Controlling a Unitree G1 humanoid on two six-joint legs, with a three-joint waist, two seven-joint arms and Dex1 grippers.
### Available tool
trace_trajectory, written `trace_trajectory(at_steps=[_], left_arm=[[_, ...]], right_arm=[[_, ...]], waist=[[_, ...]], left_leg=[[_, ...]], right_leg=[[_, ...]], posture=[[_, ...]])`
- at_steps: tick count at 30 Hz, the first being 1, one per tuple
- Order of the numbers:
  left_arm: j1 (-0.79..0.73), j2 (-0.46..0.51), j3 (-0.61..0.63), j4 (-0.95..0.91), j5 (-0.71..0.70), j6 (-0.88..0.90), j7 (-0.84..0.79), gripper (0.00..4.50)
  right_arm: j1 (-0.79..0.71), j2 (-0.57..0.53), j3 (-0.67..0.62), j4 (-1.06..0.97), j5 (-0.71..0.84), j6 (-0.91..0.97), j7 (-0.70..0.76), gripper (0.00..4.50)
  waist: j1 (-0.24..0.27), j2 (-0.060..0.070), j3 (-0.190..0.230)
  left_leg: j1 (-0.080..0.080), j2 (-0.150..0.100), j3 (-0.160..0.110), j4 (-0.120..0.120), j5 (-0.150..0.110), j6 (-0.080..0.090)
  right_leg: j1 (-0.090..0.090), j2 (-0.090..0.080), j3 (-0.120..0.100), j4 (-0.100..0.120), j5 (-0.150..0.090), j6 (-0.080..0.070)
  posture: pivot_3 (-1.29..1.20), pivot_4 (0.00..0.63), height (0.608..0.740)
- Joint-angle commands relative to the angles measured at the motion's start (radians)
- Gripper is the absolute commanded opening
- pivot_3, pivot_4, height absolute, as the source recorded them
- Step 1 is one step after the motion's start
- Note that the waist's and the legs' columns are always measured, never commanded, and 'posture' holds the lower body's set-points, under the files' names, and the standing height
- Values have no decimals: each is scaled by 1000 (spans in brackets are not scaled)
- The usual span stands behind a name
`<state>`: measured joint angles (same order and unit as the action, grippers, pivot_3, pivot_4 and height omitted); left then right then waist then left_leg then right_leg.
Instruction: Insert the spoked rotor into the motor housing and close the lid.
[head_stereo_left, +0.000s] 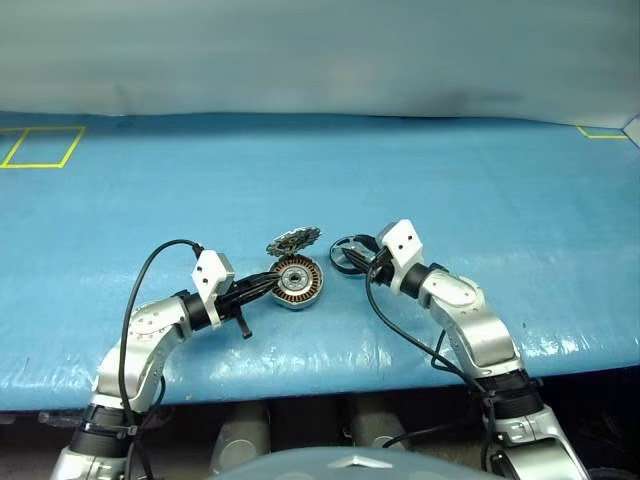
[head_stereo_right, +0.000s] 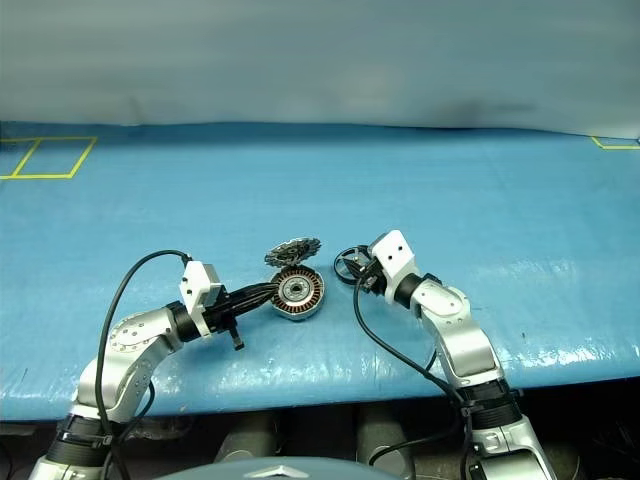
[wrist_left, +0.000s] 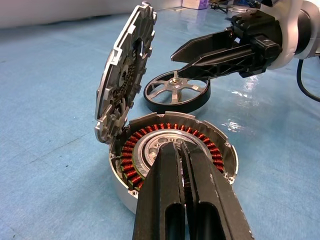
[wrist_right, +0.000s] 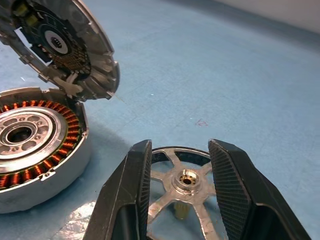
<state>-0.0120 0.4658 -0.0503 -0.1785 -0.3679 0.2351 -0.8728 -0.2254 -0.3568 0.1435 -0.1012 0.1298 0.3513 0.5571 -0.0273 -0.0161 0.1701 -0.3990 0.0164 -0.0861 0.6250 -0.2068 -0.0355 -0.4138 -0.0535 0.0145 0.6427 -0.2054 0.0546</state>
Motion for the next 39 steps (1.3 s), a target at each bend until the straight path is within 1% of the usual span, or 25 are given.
trace_trajectory(at_steps=[1, 15, 19, 24, 34, 37, 39], left_arm=[[7, -12, 8, -20, -11, -27, 5, 81], [14, -15, 8, -16, 4, -33, 33, 81], [10, -18, 2, -15, 7, -31, 38, 81], [12, -20, -2, -15, 12, -28, 45, 81], [16, -22, -1, -19, 15, -23, 59, 81], [15, -23, -1, -17, 19, -27, 63, 81], [13, -24, -2, -15, 21, -29, 65, 81]], right_arm=[[-19, -20, 4, -13, -16, 25, 4, 1926], [47, -61, 38, -93, -50, 122, 6, 1926], [54, -75, 58, -79, -85, 122, -4, 1926], [39, -122, 116, -44, -173, 99, 0, 1926], [33, -111, 120, -27, -193, 93, -8, 1926], [35, -105, 114, -30, -183, 88, -3, 1308], [38, -103, 112, -35, -185, 85, -4, 716]], waist=[[0, 0, 0], [-1, 0, 0], [-1, 0, 0], [-1, 0, 0], [0, -1, -1], [-1, -1, -1], [-4, -2, -1]], left_leg=[[0, 0, 0, 0, 0, 0], [0, 0, 0, 0, 0, 0], [0, 0, 0, 1, 0, 0], [0, 0, 0, 1, 0, 0], [1, 0, 0, 2, 0, 0], [1, 0, 0, 2, 0, 0], [1, 0, 0, 2, 0, 0]], right_leg=[[0, 0, 0, 0, 0, 0], [0, 0, 0, 0, 0, 0], [0, 0, 0, 0, 0, 0], [0, 0, 0, 0, 0, 0], [1, 0, 0, 0, 0, 0], [1, 0, 0, 0, 0, 0], [1, 0, 0, 0, 0, 0]], posture=[[0, 150, 740], [0, 150, 740], [0, 150, 740], [0, 150, 740], [0, 150, 740], [0, 150, 740], [0, 150, 740]])
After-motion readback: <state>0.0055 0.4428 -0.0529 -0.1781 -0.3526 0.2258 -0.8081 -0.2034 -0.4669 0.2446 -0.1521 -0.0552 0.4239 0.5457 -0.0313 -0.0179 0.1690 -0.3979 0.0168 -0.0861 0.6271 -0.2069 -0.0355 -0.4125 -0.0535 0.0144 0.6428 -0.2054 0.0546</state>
